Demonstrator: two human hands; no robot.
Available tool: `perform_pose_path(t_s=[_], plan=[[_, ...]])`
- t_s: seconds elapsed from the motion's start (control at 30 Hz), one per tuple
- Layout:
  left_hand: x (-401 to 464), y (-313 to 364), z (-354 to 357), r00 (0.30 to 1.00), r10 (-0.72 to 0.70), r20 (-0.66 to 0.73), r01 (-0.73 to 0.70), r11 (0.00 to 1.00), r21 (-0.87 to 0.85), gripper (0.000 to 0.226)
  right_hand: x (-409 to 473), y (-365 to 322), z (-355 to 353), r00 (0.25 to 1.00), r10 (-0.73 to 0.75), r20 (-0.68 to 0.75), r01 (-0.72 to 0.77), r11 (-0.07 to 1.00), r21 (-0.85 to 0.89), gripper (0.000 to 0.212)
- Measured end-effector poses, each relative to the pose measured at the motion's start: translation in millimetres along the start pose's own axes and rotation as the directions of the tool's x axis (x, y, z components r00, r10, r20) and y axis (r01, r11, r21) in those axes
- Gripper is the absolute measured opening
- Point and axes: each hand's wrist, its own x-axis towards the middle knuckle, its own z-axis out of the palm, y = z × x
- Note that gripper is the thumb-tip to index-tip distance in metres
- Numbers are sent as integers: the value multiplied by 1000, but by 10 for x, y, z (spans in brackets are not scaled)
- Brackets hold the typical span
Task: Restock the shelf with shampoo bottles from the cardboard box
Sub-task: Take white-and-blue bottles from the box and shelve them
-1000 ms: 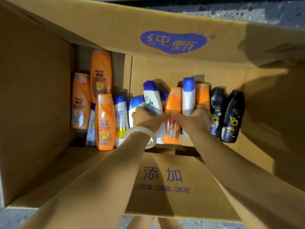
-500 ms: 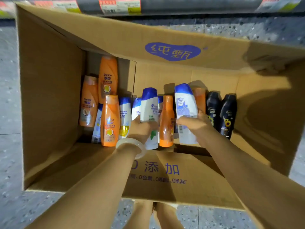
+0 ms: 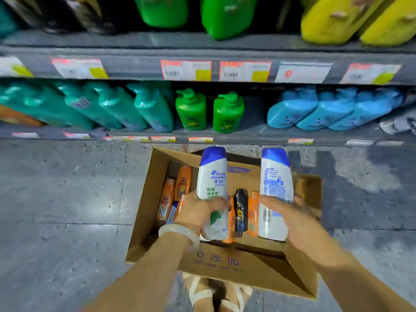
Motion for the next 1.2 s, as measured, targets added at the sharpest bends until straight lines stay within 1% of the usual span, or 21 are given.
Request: perform_pose_path(t_s=[0.1,0.2,0.27,0.4,0.5,0.6,0.63,0.7,0.8,0.9,0.97,1.07,1.2], plan=[[-592,534,5,996,83,32,-82,996,-40,19,-523,-548,41,997,-77,-7,77,996,40,32],[-1204,1060,-50,978,204,41,-201,978,-53,19,-1094,-1082,89,989,-144,44,140,985,98,29],[-1599,1409,-80,956,291,42,-289,956,-56,22,-1470,-1414,120,974,-214,75,202,969,142,23],[-2408,1953,-129,896,440,62,-438,898,-48,20,-2177,-1943,213,927,-348,142,322,929,182,25],[-2975,2212,-177,857,512,63,-509,859,-53,16,-2702,-2272,265,868,-455,198,420,886,195,28],[-3517,2410,-224,792,607,65,-602,795,-76,25,-3231,-2555,288,806,-527,268,481,848,221,41],[-3700,2467,-240,770,635,67,-628,772,-98,29,-3399,-2643,298,777,-552,303,500,833,235,39],[-4048,2576,-296,728,684,56,-674,728,-129,33,-3716,-2821,317,724,-592,355,535,806,254,26],[-4498,2727,-423,672,739,44,-730,671,-130,35,-4147,-3077,361,634,-656,409,602,751,272,15],[-4878,2878,-569,626,779,15,-770,621,-146,46,-4516,-3305,455,565,-706,427,647,700,301,15],[-5078,2963,-660,596,803,-9,-794,589,-150,48,-4719,-3426,554,522,-727,446,667,674,317,15],[-5312,3034,-800,556,830,-38,-823,543,-168,40,-4985,-3532,728,466,-737,489,678,653,339,14],[-5517,3054,-1080,525,848,-68,-843,507,-182,35,-5254,-3556,1050,416,-744,523,692,632,348,17]])
